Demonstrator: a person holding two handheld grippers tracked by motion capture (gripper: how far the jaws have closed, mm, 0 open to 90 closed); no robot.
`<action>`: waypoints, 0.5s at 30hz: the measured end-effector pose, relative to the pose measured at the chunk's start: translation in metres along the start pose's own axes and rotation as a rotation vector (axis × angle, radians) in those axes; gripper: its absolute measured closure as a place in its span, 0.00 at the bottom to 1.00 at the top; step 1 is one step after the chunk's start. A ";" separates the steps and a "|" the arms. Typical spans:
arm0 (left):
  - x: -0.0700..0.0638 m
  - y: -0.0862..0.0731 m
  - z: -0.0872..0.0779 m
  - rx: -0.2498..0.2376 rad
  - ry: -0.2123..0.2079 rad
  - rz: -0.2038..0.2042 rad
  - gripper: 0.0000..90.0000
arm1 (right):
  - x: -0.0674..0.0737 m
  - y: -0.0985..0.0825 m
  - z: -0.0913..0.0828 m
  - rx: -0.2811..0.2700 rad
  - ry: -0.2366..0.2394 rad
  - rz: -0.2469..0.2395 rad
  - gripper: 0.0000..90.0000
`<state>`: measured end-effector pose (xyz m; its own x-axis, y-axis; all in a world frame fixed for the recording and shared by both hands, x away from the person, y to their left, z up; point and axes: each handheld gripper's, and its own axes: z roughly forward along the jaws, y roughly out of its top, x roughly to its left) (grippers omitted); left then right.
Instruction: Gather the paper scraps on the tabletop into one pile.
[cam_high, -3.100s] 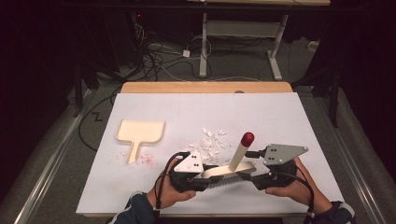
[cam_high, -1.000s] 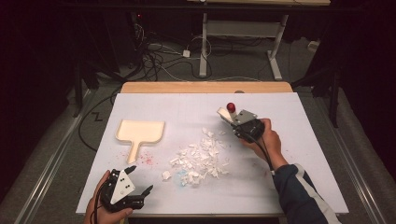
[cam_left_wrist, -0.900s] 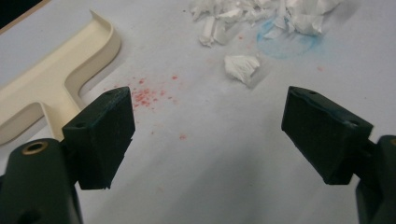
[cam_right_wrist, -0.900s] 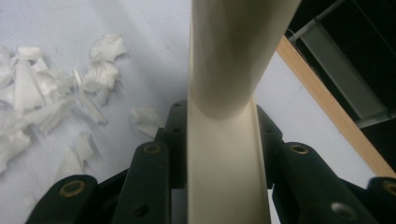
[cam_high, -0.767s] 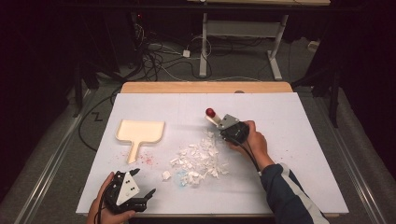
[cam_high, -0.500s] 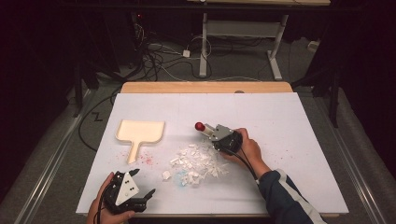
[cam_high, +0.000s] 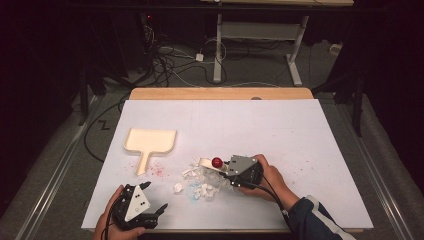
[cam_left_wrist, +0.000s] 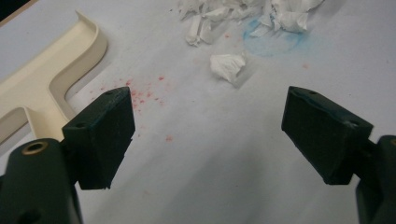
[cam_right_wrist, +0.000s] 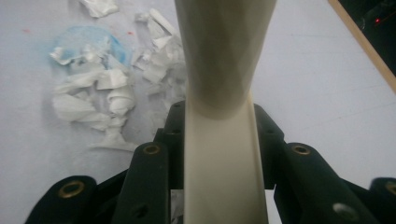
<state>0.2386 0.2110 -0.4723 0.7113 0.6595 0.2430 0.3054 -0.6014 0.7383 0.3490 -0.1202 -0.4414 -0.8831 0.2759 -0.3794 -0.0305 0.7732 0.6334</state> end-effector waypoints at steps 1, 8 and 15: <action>0.000 0.000 0.000 0.000 0.001 0.002 0.18 | 0.001 0.002 -0.004 0.003 -0.016 -0.008 0.75; 0.000 0.000 -0.001 -0.004 0.002 0.002 0.18 | -0.018 0.004 -0.029 -0.034 -0.077 0.098 0.75; 0.001 -0.001 -0.002 -0.002 0.001 0.002 0.18 | -0.028 -0.005 -0.049 -0.021 -0.148 0.187 0.75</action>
<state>0.2379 0.2136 -0.4714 0.7113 0.6587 0.2451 0.3024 -0.6016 0.7393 0.3505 -0.1594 -0.4010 -0.7963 0.4951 -0.3475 0.1164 0.6892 0.7152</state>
